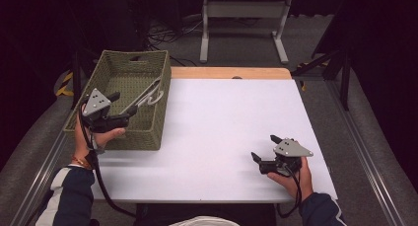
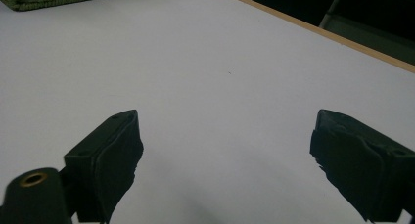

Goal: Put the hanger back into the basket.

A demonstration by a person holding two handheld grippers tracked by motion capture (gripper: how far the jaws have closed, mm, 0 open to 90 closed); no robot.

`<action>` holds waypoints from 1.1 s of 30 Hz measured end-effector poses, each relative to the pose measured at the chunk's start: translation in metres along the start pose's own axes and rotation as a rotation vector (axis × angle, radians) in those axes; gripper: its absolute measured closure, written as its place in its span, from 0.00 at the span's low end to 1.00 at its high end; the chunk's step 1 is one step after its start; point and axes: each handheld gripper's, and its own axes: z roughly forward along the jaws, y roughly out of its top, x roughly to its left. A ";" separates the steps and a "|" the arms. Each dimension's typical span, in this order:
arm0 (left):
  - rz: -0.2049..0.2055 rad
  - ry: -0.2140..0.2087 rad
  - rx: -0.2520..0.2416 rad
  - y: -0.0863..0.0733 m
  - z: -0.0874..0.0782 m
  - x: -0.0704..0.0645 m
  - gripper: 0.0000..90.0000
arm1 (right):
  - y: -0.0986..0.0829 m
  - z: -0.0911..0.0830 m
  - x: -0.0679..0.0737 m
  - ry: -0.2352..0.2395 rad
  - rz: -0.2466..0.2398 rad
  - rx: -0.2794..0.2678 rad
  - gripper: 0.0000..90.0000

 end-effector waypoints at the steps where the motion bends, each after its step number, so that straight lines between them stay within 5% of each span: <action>1: -0.005 -0.002 -0.013 0.000 0.000 -0.001 0.23 | 0.000 0.000 0.000 0.000 0.000 0.000 0.13; 7: -0.020 -0.021 -0.054 0.001 0.000 -0.006 0.11 | 0.000 0.000 0.000 -0.002 -0.003 -0.001 0.13; 21: 0.010 -0.080 -0.153 0.006 -0.001 -0.029 0.06 | 0.001 -0.001 0.001 -0.010 -0.014 -0.006 0.13; 33: 0.036 -0.099 -0.177 0.007 -0.001 -0.049 0.04 | 0.001 -0.002 0.001 -0.011 -0.022 -0.007 0.13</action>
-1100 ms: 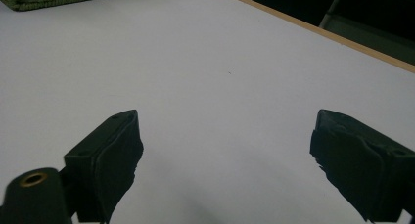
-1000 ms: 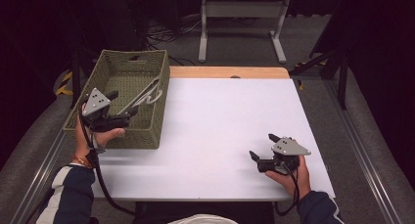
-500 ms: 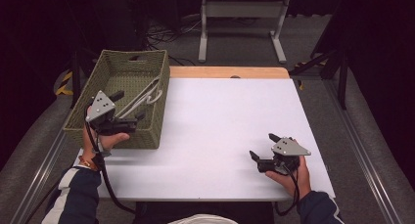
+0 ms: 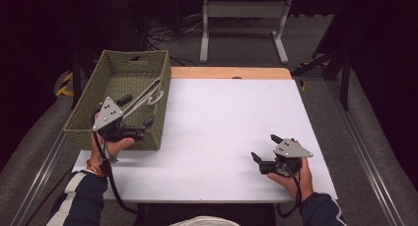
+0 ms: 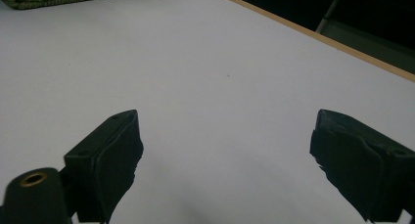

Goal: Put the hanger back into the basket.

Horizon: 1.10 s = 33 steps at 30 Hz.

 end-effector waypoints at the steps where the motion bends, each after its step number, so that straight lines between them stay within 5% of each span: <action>1: 0.002 0.001 -0.001 0.000 0.000 -0.002 0.04 | 0.000 0.000 0.000 -0.001 -0.001 0.000 0.13; 23: 0.066 -0.090 -0.046 -0.005 -0.003 -0.045 0.04 | 0.001 -0.002 0.000 -0.008 -0.001 -0.013 0.13; 33: 0.101 -0.134 -0.027 -0.010 -0.004 -0.061 0.05 | 0.001 -0.002 0.000 -0.010 -0.001 -0.013 0.13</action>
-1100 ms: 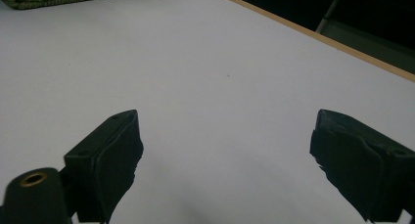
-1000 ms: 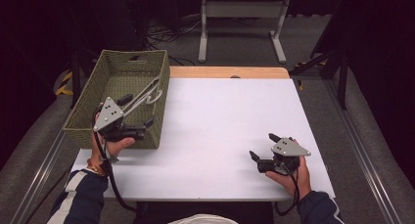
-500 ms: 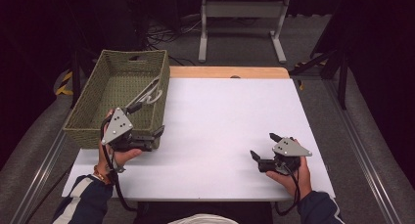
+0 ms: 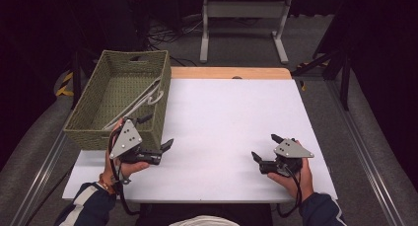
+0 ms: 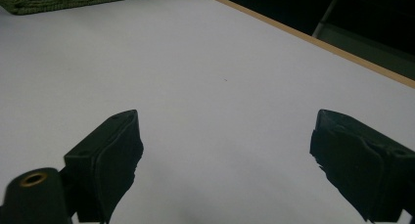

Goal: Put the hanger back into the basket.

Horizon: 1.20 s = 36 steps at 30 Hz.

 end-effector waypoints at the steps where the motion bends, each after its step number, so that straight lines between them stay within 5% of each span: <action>1: 0.004 -0.009 0.001 -0.001 0.000 -0.001 0.05 | 0.000 0.000 0.000 0.002 0.004 -0.003 0.13; 17: 0.013 -0.016 0.036 -0.025 -0.010 -0.009 0.06 | 0.004 -0.004 0.007 -0.018 -0.053 -0.030 0.13; 27: 0.018 -0.022 0.109 -0.049 -0.010 -0.019 0.06 | 0.005 -0.004 0.008 -0.020 -0.062 -0.038 0.13; 36: -0.013 -0.014 0.142 -0.066 -0.017 -0.017 0.06 | 0.004 -0.004 0.009 -0.023 -0.066 -0.042 0.13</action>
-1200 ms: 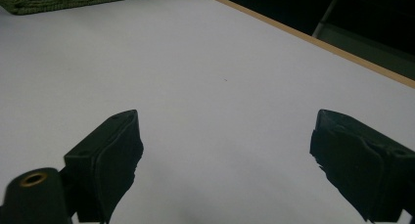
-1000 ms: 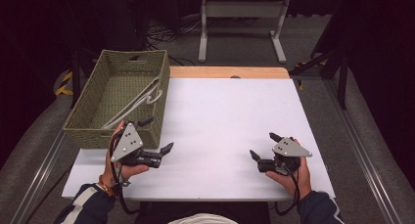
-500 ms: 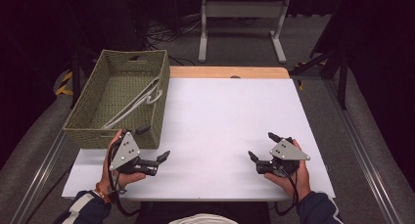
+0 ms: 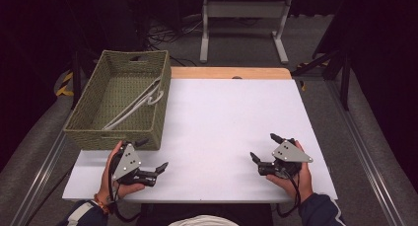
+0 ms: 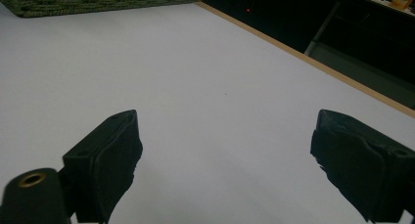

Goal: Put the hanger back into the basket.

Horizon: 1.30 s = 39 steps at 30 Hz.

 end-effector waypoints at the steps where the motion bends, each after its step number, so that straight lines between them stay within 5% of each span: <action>1: -0.005 -0.008 0.003 -0.002 -0.001 0.002 0.06 | 0.000 0.000 0.000 0.000 0.000 -0.001 0.13; 15: -0.045 0.013 0.072 -0.020 -0.001 0.008 0.04 | 0.000 -0.002 -0.001 -0.003 0.002 -0.022 0.12; 23: -0.079 0.011 0.033 -0.020 -0.006 0.010 0.03 | 0.001 -0.004 -0.001 -0.011 0.000 -0.031 0.12; 39: -0.093 0.019 0.031 -0.020 -0.005 0.013 0.03 | 0.001 -0.002 0.000 -0.008 -0.004 -0.035 0.12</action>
